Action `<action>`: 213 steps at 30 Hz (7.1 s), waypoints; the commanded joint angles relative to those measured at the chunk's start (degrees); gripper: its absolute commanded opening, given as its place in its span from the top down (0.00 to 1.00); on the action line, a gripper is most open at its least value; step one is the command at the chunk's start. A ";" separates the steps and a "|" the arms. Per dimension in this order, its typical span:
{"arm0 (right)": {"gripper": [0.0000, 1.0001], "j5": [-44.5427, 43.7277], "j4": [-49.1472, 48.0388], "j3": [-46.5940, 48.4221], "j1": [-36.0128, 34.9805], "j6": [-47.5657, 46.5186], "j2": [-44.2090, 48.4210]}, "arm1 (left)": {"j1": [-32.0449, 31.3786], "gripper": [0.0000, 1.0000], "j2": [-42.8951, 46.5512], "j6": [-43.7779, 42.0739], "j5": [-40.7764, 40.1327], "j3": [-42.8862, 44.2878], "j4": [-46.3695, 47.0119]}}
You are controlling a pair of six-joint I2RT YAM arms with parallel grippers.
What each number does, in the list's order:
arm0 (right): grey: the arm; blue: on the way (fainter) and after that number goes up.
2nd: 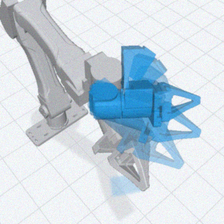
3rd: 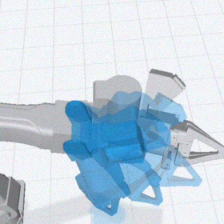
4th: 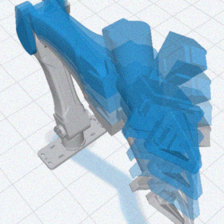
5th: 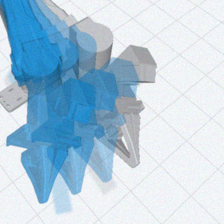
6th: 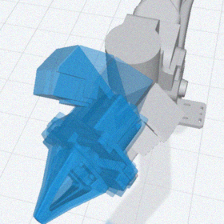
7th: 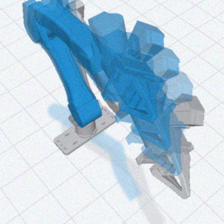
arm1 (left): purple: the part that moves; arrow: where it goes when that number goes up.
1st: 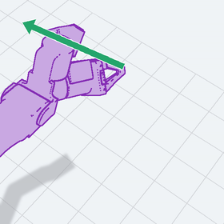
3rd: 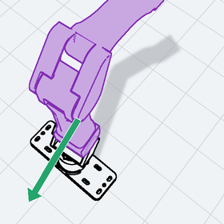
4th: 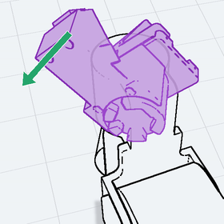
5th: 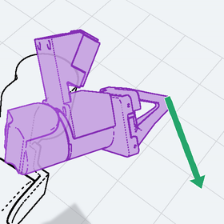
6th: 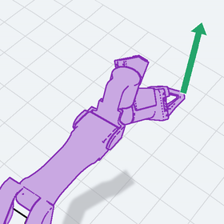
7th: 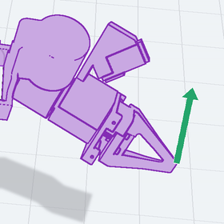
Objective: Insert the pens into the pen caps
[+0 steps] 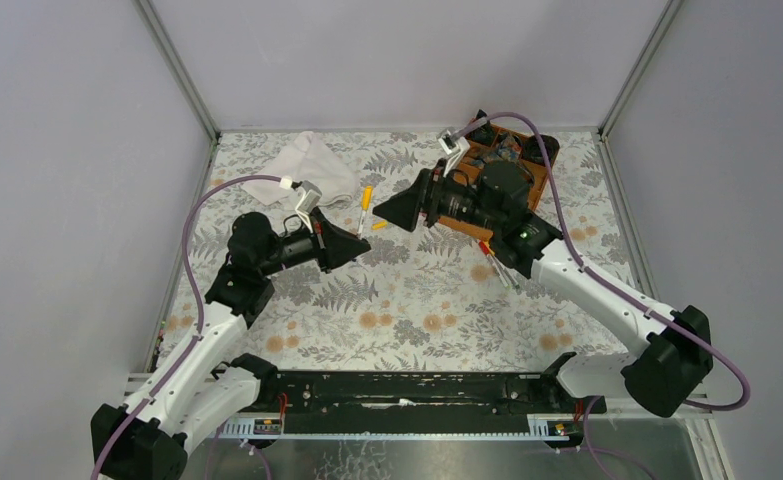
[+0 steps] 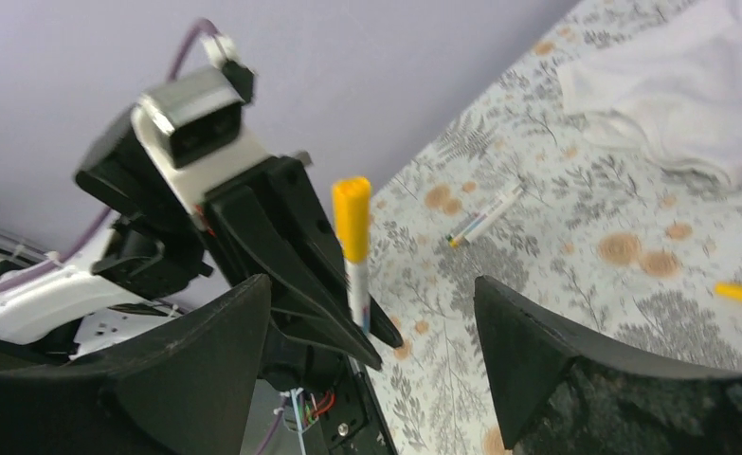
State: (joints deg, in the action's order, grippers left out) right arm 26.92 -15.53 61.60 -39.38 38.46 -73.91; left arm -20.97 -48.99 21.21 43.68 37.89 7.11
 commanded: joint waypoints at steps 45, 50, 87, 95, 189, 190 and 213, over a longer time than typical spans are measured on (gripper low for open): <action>1.00 16.00 -20.22 -11.44 -6.02 6.05 -8.62 | 0.01 1.00 0.57 1.72 1.76 -0.26 6.90; 1.00 15.55 -21.21 -15.11 -7.87 6.69 -8.59 | 0.51 1.00 1.48 2.18 1.05 -0.74 7.59; 0.57 -2.99 -12.95 -1.37 -7.98 3.58 -3.82 | 1.02 1.00 0.18 2.75 3.75 -0.90 7.64; 0.81 -3.19 -11.72 -0.53 -7.95 1.94 -5.19 | 0.99 1.00 -0.75 3.39 5.76 -0.89 8.44; 0.32 -6.76 25.55 -21.70 8.26 -15.83 15.10 | 23.69 0.74 -42.01 -8.27 -61.68 14.04 -33.22; 0.32 -6.67 25.55 -21.75 8.22 -15.74 15.06 | 23.70 0.74 -42.25 -8.29 -61.74 14.10 -33.28; 0.32 -6.08 24.47 -22.66 8.20 -14.48 15.48 | 23.98 0.82 -47.77 -8.84 -60.80 15.41 -34.40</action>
State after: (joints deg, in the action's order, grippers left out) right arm 20.23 11.05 38.87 -31.33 23.24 -59.61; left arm 2.33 -94.80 12.99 -16.86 52.10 -25.85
